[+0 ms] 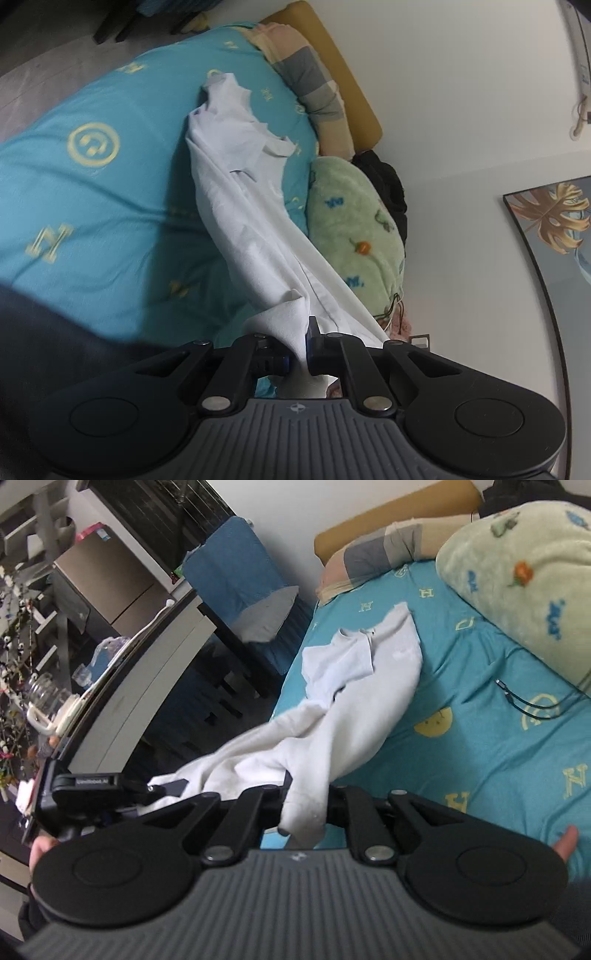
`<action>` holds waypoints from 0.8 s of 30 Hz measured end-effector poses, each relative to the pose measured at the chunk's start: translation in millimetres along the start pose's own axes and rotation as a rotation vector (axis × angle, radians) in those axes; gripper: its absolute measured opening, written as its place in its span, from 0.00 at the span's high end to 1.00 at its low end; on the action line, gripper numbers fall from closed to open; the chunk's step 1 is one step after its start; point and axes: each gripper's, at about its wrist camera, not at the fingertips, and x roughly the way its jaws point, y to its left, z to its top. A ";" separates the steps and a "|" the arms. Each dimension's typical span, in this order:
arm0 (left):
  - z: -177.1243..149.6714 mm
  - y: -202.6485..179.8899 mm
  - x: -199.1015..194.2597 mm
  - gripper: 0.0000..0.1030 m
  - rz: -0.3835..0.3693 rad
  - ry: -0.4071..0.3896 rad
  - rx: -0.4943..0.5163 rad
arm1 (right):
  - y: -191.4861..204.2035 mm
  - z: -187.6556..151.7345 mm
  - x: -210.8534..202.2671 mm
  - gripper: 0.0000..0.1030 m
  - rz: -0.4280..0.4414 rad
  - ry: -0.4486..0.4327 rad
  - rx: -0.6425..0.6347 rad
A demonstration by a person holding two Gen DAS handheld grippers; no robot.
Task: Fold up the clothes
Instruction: 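Fold the held hem up toward the collar with both grippers and release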
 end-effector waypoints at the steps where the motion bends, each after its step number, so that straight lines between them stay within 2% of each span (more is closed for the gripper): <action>1: -12.1 5.1 -3.7 0.93 0.003 0.000 -0.012 | 1.3 -10.8 -4.5 0.90 -0.005 0.001 -0.004; 4: -42.9 26.5 -1.0 0.93 0.018 0.018 -0.051 | -8.1 -45.7 -13.3 0.90 -0.009 0.018 0.013; 6: -50.7 36.3 3.9 0.93 0.027 0.026 -0.062 | -18.4 -69.0 -17.6 0.90 -0.008 0.033 0.033; 10: -32.8 24.8 16.0 0.92 0.052 0.005 -0.055 | -25.6 -64.5 -11.2 0.90 -0.003 0.028 0.051; 16: 33.8 -21.5 47.5 0.92 0.159 -0.070 0.083 | -25.7 -1.7 38.8 0.90 -0.055 -0.007 0.017; 20: 89.6 -30.0 89.3 0.92 0.196 -0.115 0.119 | -31.5 46.0 85.3 0.90 -0.089 -0.022 -0.012; 24: 122.6 -33.7 133.4 0.91 0.260 -0.176 0.248 | -48.3 77.4 136.4 0.90 -0.123 -0.042 -0.072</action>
